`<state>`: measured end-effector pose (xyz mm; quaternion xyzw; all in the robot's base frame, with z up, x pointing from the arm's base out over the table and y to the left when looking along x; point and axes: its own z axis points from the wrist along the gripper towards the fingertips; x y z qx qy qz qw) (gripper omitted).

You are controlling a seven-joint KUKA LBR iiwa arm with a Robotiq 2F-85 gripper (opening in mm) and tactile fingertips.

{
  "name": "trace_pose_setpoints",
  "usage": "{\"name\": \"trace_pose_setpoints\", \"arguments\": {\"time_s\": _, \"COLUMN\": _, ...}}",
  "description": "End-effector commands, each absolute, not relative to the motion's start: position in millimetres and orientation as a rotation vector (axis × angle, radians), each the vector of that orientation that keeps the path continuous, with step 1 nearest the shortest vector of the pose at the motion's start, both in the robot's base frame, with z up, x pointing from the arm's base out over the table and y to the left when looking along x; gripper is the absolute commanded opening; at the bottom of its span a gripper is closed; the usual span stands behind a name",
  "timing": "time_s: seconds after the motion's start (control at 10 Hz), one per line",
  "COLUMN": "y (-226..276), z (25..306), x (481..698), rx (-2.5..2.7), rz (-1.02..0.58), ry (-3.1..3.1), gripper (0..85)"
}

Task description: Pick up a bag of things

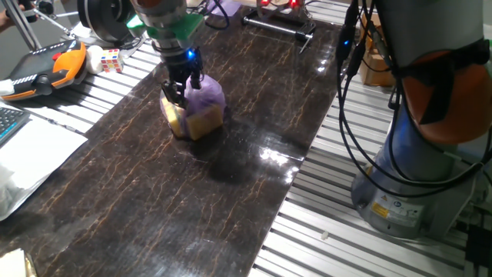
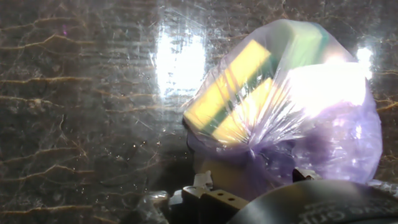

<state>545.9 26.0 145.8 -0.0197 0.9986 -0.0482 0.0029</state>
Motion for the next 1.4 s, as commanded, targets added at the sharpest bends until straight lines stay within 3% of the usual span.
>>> {"name": "trace_pose_setpoints", "arguments": {"time_s": 0.0, "y": 25.6, "z": 143.3, "x": 546.6, "rx": -0.064, "rz": -0.149, "ry": 3.129, "gripper": 66.7}}
{"name": "trace_pose_setpoints", "arguments": {"time_s": 1.3, "y": 29.7, "z": 117.8, "x": 542.7, "rx": -0.055, "rz": -0.108, "ry": 3.094, "gripper": 68.3}}
